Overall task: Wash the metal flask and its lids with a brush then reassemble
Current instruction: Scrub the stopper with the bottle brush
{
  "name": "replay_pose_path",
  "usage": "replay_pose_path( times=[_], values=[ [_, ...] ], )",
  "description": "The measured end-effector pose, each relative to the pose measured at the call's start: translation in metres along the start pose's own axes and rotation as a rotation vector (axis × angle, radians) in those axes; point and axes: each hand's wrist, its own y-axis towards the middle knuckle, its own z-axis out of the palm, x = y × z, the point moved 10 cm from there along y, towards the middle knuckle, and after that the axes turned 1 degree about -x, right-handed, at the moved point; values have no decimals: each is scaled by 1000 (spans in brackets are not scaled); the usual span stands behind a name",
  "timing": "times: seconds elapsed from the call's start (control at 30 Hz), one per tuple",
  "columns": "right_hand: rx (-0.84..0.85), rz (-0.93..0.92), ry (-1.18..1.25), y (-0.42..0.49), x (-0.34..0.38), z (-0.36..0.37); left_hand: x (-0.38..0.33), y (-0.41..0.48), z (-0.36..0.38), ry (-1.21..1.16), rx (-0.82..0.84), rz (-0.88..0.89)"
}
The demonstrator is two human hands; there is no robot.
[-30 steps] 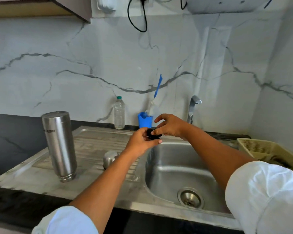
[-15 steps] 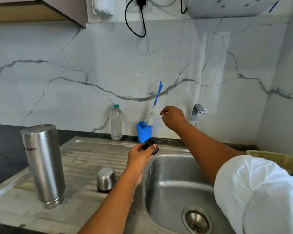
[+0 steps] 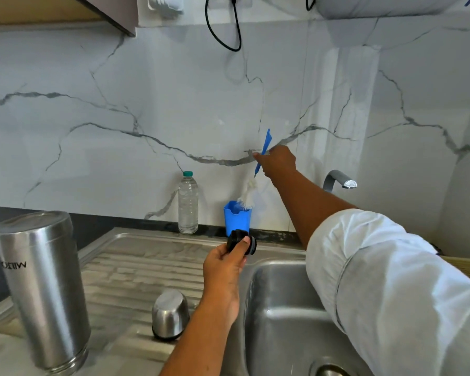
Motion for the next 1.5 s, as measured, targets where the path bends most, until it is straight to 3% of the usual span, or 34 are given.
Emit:
replay_pose_path(
  times=[0.3,0.53,0.67,1.1,1.5],
  values=[
    [-37,-62,-84,10,19,10,-1,1,2,-71,11,-6],
    [-184,-272,-150,4,56,-15,-5,-4,3,-46,17,-8],
    [-181,-382,-175,-2,69,-19,-4,-4,3,-28,17,-13],
    [-295,-459,-156,-25,82,-38,1,-6,3,-12,12,-52],
    [-283,-475,-165,-35,92,-51,3,-4,1,1,10,-63]
  ],
)
